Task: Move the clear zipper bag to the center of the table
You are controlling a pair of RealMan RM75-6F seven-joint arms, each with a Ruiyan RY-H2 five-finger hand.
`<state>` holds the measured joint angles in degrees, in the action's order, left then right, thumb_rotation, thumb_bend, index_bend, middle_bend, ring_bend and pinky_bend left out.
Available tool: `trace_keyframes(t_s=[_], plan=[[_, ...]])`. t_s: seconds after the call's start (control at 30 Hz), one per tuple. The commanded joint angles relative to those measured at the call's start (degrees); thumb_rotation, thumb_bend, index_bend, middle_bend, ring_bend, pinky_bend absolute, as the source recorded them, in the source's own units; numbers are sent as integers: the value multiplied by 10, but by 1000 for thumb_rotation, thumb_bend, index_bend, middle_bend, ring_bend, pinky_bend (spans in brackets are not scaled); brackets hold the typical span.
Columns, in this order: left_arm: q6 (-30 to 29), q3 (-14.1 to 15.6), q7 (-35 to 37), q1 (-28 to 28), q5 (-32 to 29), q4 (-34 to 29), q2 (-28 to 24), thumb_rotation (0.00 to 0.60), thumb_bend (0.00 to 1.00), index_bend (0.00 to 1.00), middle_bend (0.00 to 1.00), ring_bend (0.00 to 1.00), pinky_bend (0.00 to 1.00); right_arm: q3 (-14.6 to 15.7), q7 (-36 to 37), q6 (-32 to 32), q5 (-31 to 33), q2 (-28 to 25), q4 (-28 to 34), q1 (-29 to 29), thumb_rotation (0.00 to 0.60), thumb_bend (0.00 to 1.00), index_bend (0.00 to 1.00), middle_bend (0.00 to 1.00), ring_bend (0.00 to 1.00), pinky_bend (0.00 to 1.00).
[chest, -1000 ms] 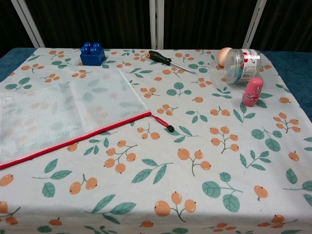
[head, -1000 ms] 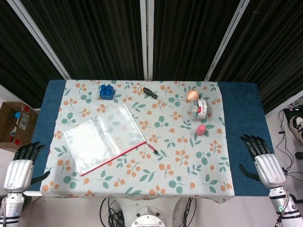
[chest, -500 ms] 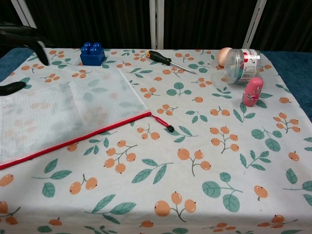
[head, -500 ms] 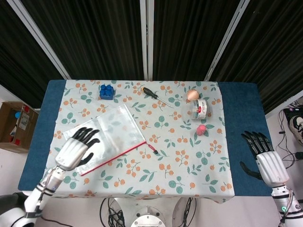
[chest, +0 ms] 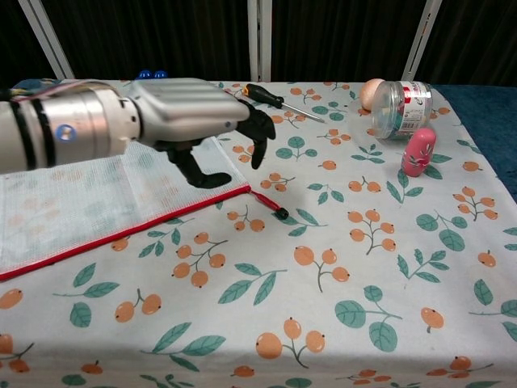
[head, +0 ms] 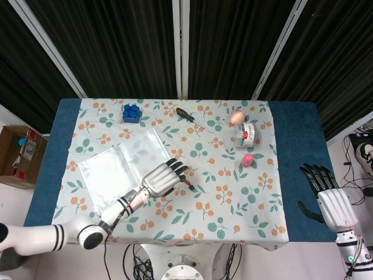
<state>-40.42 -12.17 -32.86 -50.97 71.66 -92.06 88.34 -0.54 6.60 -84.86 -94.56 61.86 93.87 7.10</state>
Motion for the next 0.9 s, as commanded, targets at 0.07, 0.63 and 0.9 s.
trace_keyframes(t_s=[0.07, 0.63, 0.9], plan=[[18, -6, -60, -54, -74, 58, 63, 600, 399, 385, 142, 119, 146, 0, 0, 1, 1, -1, -1, 0, 600, 235, 0, 52, 0, 0], [-15, 32, -154, -140, -239, 163, 164, 600, 398, 388, 142, 119, 146, 1, 10, 3, 10, -6, -6, -2, 600, 235, 0, 52, 0, 0], [-20, 43, -126, -139, -253, 184, 168, 600, 394, 400, 142, 119, 146, -1, 6, 10, 14, -6, -6, 2, 600, 235, 0, 52, 0, 0]])
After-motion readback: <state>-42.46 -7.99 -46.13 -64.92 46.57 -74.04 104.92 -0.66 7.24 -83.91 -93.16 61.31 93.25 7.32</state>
